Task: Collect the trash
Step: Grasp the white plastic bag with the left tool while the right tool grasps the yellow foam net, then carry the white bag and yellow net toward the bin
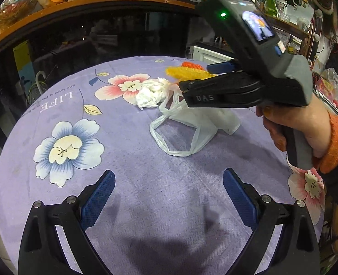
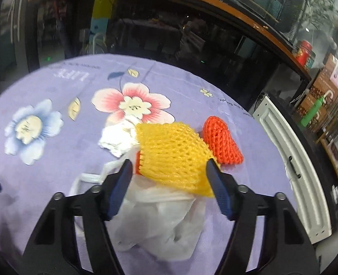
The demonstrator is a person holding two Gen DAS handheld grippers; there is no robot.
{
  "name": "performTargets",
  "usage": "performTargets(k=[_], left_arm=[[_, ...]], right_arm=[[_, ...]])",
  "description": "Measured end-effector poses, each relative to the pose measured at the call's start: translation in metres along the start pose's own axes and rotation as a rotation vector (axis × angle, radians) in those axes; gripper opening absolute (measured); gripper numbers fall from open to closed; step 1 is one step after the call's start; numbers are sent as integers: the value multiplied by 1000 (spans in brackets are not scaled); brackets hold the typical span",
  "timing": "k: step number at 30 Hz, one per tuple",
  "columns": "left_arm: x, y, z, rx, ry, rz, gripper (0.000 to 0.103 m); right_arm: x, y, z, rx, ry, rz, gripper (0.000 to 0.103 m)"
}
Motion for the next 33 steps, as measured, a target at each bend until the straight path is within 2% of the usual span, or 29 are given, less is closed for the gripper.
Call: performTargets(k=[1,3,6,12,18,22,27,29,30,31,32,33], left_arm=[[1,0,-2,-3,-5,-1,94],[3,1,-6,-5,-6,-5,94],[7,3,-10,-6,-7,-14,94],[14,10,-11,-3,4,-36,94],[21,32,-25,-24,-3,-24,93],[31,44,-48,-62,-20,-11,86],[42,51,-70,-102,-11,-12,67],[44,51,-75,-111,-8,-1,44],[44,50,-77,-116,-11,2,37],[45,48,-78,-121,-21,7,22],[45,46,-78,-122,-22,10,13],[45,45,-76,-117,-19,13,11]], right_arm=[[3,0,-3,-3,5,-8,36],[6,-1,-6,-9,33,-39,20],[12,-2,1,10,53,-66,14],[21,-3,29,72,70,-95,13],[40,-9,59,118,78,-156,12],[49,-21,74,135,85,-177,12],[63,-39,84,135,96,-210,12],[67,-49,86,135,96,-222,12],[70,-54,88,135,95,-227,12],[72,-58,89,136,96,-233,12],[73,-62,90,136,98,-239,12],[75,-65,91,137,101,-246,12]])
Point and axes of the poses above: each gripper's, at about its wrist camera, not at the fingertips, and z roughly against the way its jaws point, x to its right, y to its top, the point moved 10 cm from there along -z, roughly the way its jaws point, and after that the axes turned 9 degrees about -x, right-handed, at the moved point
